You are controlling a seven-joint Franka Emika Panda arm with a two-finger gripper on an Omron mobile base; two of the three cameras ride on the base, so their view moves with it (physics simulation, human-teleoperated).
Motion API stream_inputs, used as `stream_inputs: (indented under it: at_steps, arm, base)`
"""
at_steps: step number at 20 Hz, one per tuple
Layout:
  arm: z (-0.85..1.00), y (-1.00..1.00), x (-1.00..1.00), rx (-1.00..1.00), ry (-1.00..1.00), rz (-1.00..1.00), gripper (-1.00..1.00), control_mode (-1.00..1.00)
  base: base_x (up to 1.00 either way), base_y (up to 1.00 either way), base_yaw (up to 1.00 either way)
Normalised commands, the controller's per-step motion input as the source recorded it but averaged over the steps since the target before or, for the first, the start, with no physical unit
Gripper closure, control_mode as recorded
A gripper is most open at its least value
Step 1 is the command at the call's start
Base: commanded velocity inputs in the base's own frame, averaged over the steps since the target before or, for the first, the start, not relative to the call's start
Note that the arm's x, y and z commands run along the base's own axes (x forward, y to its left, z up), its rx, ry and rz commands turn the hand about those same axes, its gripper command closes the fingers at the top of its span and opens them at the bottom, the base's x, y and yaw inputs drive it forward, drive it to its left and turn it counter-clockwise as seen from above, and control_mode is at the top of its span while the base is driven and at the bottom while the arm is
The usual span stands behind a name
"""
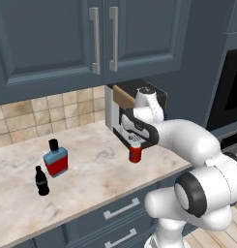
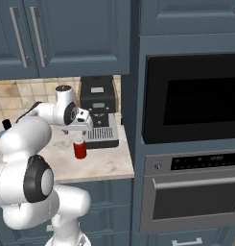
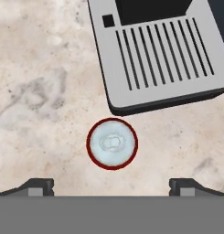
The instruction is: Move the drinks to the dining counter.
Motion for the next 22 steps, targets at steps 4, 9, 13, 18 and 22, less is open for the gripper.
stream_inputs:
  at_steps: [4, 9, 13, 18, 22]
  arm:
    - [-0.36, 0.00, 0.01, 0.00, 0.00, 0.00, -1.00, -1.00]
    - [-0.30, 0.00, -0.05, 0.00, 0.00, 0.00, -1.00, -1.00]
    - [-0.13, 0.00, 0.00, 0.00, 0.00, 0.00, -1.00, -1.00]
    - [-0.08, 0.00, 0.00, 0.00, 0.00, 0.00, -1.00, -1.00]
    - [-0.14, 0.00, 0.00, 0.00, 0.00, 0.00, -1.00, -1.00]
  base:
    - [0.00, 0.00, 0.00]
    - [0.00, 0.00, 0.00]
    - [0.00, 0.00, 0.00]
    - [0.00, 0.00, 0.00]
    - [0.00, 0.00, 0.00]
